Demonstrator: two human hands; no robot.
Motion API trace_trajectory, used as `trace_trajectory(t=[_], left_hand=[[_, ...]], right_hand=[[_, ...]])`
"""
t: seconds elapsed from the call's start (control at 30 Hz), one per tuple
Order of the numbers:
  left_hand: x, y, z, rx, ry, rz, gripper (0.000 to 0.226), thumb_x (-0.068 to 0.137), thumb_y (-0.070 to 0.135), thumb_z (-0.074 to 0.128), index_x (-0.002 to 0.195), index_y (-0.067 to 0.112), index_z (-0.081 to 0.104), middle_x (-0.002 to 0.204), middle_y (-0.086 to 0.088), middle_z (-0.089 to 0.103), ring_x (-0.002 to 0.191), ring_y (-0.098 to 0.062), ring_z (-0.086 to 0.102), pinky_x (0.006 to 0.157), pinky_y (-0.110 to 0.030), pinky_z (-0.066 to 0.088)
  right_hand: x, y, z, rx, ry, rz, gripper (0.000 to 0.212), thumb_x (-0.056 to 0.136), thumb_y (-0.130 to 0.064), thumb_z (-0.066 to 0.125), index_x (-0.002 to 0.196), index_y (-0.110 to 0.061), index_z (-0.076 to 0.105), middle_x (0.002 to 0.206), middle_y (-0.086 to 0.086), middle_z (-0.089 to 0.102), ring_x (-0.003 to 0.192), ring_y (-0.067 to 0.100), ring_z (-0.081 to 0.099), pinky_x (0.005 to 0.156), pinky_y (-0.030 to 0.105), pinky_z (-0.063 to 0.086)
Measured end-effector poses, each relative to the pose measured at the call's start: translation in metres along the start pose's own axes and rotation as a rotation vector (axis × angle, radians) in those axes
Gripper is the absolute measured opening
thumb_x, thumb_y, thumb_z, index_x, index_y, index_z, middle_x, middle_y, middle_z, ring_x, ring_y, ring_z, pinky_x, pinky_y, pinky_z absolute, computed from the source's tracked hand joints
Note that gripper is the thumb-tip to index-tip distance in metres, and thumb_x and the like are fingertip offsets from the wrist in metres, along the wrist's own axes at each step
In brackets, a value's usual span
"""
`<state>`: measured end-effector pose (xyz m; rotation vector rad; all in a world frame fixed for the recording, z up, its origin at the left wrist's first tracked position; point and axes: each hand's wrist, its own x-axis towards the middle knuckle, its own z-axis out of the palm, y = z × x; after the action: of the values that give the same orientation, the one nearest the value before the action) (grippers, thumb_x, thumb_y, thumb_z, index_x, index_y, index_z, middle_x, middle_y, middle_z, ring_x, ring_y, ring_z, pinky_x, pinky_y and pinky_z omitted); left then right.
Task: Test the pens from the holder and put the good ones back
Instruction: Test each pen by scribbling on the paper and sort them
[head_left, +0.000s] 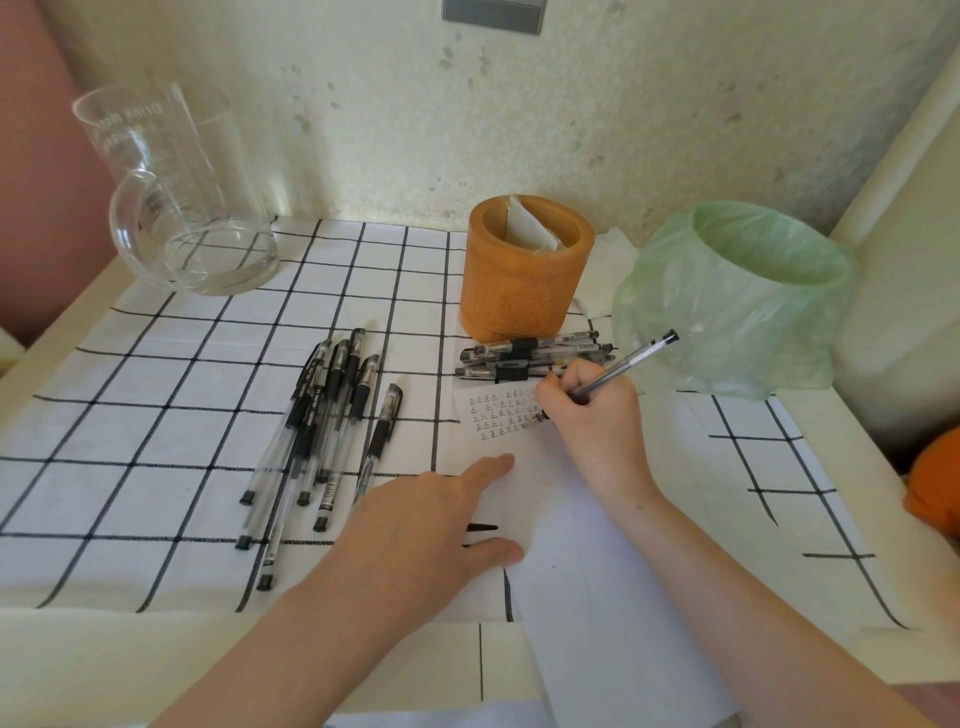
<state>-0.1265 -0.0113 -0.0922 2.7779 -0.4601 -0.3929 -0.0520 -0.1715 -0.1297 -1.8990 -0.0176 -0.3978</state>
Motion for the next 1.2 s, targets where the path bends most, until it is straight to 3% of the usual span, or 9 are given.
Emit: trace_trajectory(t=[0.1, 0.2, 0.33, 0.47, 0.7, 0.87, 1.2], left_hand=[[0.0001, 0.0009, -0.0009, 0.007, -0.003, -0.001, 0.066, 0.085, 0.061, 0.047, 0.14, 0.05, 0.012, 0.066, 0.014, 0.036, 0.077, -0.011, 0.046, 0.069, -0.025, 0.04], [-0.0002, 0.0011, -0.0004, 0.01, -0.006, -0.001, 0.067, 0.085, 0.06, 0.047, 0.141, 0.049, 0.012, 0.071, 0.013, 0.04, 0.087, -0.014, 0.054, 0.072, -0.026, 0.042], [-0.0005, 0.0013, -0.0004, 0.015, -0.008, -0.007, 0.066, 0.085, 0.06, 0.047, 0.14, 0.05, 0.013, 0.064, 0.014, 0.035, 0.074, -0.011, 0.043, 0.065, -0.024, 0.036], [-0.0002, 0.0009, 0.0003, 0.015, -0.006, -0.008, 0.066, 0.085, 0.06, 0.047, 0.14, 0.05, 0.013, 0.064, 0.014, 0.034, 0.075, -0.011, 0.041, 0.065, -0.024, 0.034], [-0.0005, 0.0009, 0.0003, 0.017, 0.0, -0.008, 0.066, 0.085, 0.061, 0.046, 0.14, 0.05, 0.013, 0.064, 0.014, 0.035, 0.073, -0.011, 0.042, 0.064, -0.024, 0.034], [-0.001, 0.001, 0.0004, 0.005, 0.008, -0.012, 0.066, 0.084, 0.061, 0.047, 0.14, 0.05, 0.013, 0.066, 0.014, 0.037, 0.076, -0.011, 0.044, 0.069, -0.024, 0.039], [-0.0014, 0.0014, -0.0014, 0.002, -0.021, -0.018, 0.066, 0.085, 0.06, 0.047, 0.14, 0.05, 0.013, 0.065, 0.014, 0.037, 0.074, -0.011, 0.044, 0.066, -0.024, 0.037]], right_hand=[[-0.0003, -0.0006, -0.0005, 0.007, -0.001, 0.008, 0.037, 0.083, -0.001, 0.06, 0.054, -0.008, 0.038, 0.048, -0.003, 0.031, 0.047, 0.005, 0.028, 0.049, 0.01, 0.031], [-0.0006, -0.0006, 0.0001, 0.001, 0.006, 0.0, 0.043, 0.084, -0.001, 0.06, 0.052, -0.014, 0.034, 0.045, -0.01, 0.029, 0.047, 0.005, 0.027, 0.05, 0.012, 0.031], [-0.0004, 0.0, 0.0002, -0.006, 0.011, -0.007, 0.044, 0.084, -0.002, 0.059, 0.052, -0.015, 0.033, 0.045, -0.01, 0.029, 0.047, 0.006, 0.028, 0.049, 0.014, 0.029], [0.0001, 0.0013, -0.0004, 0.018, -0.004, 0.004, 0.042, 0.085, -0.002, 0.06, 0.052, -0.013, 0.037, 0.04, -0.011, 0.034, 0.045, 0.004, 0.032, 0.051, 0.011, 0.032], [-0.0005, -0.0002, -0.0004, 0.011, -0.018, -0.001, 0.036, 0.083, -0.001, 0.06, 0.054, -0.007, 0.039, 0.049, -0.001, 0.032, 0.049, 0.007, 0.029, 0.05, 0.013, 0.03], [-0.0014, -0.0039, -0.0006, 0.003, -0.013, -0.004, 0.045, 0.082, 0.002, 0.059, 0.051, -0.016, 0.033, 0.043, -0.01, 0.029, 0.046, 0.005, 0.028, 0.049, 0.01, 0.03], [-0.002, -0.0082, -0.0013, -0.025, -0.01, 0.014, 0.046, 0.082, 0.002, 0.058, 0.053, -0.017, 0.029, 0.047, -0.01, 0.025, 0.045, 0.004, 0.025, 0.047, 0.012, 0.028]])
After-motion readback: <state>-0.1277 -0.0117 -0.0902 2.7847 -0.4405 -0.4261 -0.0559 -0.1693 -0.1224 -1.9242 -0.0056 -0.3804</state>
